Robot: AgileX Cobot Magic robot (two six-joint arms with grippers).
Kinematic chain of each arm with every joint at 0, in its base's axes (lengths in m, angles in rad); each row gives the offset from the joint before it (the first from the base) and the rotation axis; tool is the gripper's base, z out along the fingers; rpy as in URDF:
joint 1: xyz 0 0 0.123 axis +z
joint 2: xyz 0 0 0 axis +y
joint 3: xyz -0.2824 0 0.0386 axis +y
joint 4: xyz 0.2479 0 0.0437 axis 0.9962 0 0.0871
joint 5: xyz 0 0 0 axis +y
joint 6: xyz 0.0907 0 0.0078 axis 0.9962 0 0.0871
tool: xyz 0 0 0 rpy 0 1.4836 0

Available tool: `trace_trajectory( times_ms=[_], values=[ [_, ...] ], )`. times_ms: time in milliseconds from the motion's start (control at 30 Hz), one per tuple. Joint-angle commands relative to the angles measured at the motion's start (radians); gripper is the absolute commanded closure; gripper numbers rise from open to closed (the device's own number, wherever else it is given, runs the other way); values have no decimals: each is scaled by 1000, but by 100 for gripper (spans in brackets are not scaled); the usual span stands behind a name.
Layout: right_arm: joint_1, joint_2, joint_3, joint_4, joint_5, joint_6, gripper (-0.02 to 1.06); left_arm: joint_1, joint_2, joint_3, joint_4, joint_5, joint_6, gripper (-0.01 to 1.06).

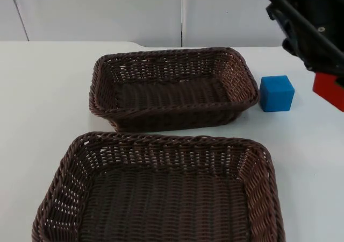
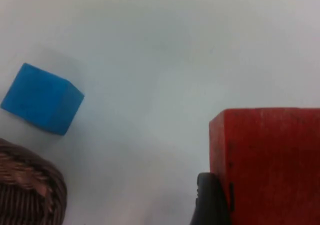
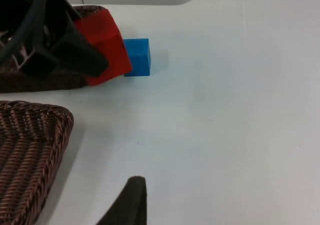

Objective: Pick up one cube with the left hand and place it into the upper basket. Pick up one cube with the right hand and place it into the lower basket.

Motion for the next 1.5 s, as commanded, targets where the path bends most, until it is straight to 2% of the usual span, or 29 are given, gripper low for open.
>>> trace_trajectory(
  times_ms=[0,200,333,667,767,833,1033,1467],
  values=[
    [-2,-4,2,4,0,-5,-1,-3,-18,-4,14,6,-16,105],
    [-2,-4,2,4,0,-5,-1,15,-31,3,6,7,-16,105],
    [-2,-4,2,4,0,-5,-1,40,-64,48,3,-33,-13,105],
    [-2,-4,2,4,0,-5,-1,159,-190,296,-25,-151,-11,105],
    [-2,-4,2,4,0,-5,-1,216,-238,378,-54,-198,5,105],
    [-2,-4,2,4,0,-5,-1,251,-265,419,-62,-200,15,105],
    [-2,-4,2,4,0,-5,-1,336,-311,485,-72,-222,15,105],
    [-2,-4,2,4,0,-5,-1,463,-325,532,-106,-257,15,105]
  ],
)
